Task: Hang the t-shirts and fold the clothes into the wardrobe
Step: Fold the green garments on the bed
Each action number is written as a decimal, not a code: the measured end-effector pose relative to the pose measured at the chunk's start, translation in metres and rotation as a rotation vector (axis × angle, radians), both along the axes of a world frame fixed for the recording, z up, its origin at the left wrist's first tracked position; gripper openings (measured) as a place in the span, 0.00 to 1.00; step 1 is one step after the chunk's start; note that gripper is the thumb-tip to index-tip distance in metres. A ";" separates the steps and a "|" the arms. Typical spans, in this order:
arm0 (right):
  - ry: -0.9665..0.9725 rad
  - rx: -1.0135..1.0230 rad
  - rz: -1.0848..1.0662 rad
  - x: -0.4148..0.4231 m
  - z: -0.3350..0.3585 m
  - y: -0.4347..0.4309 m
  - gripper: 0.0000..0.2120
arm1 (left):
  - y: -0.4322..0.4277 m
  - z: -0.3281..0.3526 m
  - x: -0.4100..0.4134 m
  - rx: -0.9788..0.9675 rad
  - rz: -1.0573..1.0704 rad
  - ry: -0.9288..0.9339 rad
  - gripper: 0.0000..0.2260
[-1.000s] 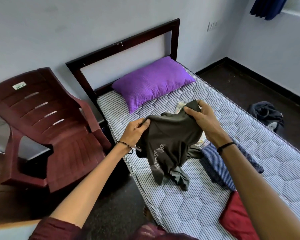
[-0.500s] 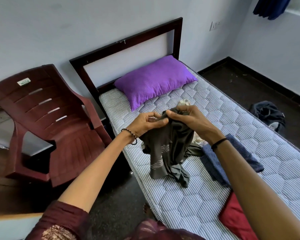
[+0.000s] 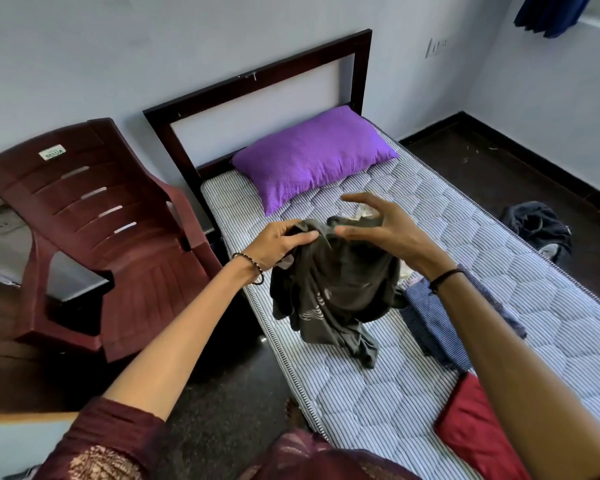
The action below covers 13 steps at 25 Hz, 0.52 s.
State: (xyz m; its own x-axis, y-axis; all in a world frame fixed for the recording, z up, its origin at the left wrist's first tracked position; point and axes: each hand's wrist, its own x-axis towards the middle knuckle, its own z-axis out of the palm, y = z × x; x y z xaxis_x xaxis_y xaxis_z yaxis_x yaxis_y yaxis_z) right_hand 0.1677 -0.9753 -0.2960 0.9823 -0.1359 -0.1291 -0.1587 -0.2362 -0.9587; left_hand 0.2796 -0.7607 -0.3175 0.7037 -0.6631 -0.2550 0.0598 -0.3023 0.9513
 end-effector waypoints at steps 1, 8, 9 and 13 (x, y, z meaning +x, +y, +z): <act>0.032 0.028 0.099 0.003 -0.002 0.007 0.28 | -0.004 0.005 -0.004 -0.001 -0.022 -0.008 0.06; -0.018 -0.016 0.118 0.016 -0.005 0.028 0.09 | -0.008 0.006 -0.011 -0.032 -0.021 -0.027 0.19; -0.048 -0.001 0.068 0.014 -0.002 0.028 0.08 | -0.003 -0.001 -0.012 -0.011 -0.045 -0.001 0.20; -0.146 0.227 -0.263 0.018 0.006 0.017 0.11 | 0.022 -0.034 -0.011 0.309 -0.252 -0.002 0.16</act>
